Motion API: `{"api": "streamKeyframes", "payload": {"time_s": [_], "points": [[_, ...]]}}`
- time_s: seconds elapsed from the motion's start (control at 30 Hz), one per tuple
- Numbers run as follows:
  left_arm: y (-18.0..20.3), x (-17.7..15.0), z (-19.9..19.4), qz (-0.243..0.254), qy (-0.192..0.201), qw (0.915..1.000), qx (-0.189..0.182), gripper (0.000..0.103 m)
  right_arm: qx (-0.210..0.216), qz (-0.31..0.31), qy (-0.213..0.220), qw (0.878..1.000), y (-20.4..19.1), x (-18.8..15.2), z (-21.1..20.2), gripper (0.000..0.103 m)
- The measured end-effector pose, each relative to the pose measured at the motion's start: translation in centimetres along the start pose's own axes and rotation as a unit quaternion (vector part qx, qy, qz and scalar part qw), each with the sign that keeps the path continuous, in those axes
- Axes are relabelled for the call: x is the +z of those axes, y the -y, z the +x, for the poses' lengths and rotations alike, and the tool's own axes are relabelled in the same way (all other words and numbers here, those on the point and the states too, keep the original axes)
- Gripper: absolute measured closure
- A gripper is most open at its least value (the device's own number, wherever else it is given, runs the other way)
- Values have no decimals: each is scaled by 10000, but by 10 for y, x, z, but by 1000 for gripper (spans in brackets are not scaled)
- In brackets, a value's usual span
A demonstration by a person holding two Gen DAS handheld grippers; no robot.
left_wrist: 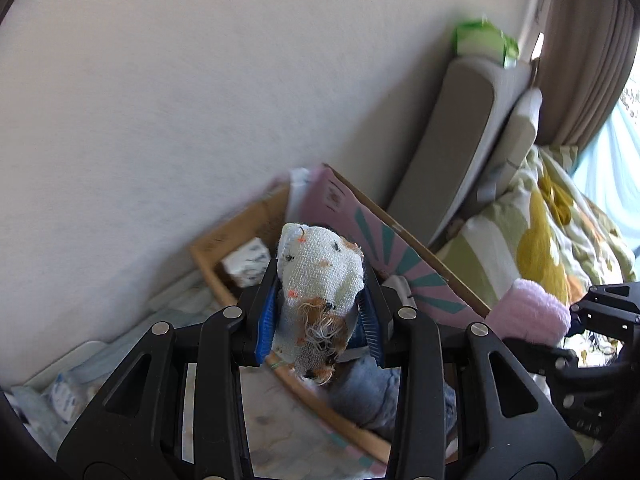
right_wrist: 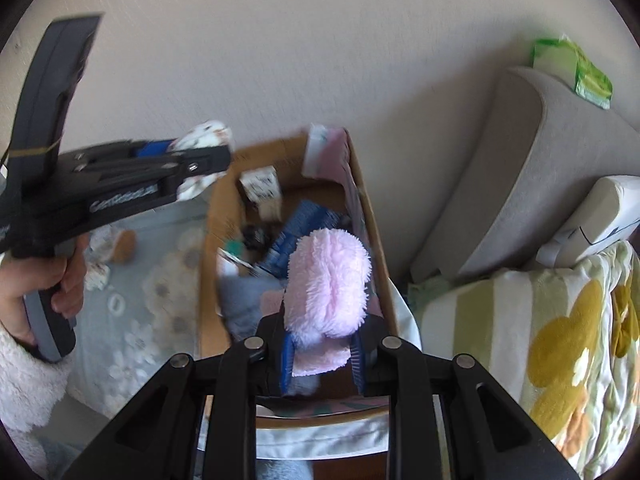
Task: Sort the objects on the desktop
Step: 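Carry pink sock with right tool while left tool carries white cloth to box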
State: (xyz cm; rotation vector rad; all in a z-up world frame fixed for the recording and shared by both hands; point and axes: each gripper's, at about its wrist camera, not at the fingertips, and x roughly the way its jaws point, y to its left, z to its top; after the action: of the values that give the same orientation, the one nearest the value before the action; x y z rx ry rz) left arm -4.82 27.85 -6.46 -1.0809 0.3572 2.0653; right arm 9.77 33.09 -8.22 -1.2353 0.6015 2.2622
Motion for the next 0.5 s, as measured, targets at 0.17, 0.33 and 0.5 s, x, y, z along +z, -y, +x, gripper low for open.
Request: {"api": "streamKeyframes", "payload": {"time_s": [0.17, 0.33, 0.5], "points": [[13, -3, 45, 47, -263, 9996, -30, 70, -64, -160, -225, 9996, 7, -10, 22, 82], [19, -7, 62, 128, -365, 9993, 14, 70, -180, -363, -386, 9984, 7, -15, 34, 82], [21, -9, 72, 120, -471, 9988, 37, 69, -257, -347, -467, 9980, 10, -17, 43, 81]]}}
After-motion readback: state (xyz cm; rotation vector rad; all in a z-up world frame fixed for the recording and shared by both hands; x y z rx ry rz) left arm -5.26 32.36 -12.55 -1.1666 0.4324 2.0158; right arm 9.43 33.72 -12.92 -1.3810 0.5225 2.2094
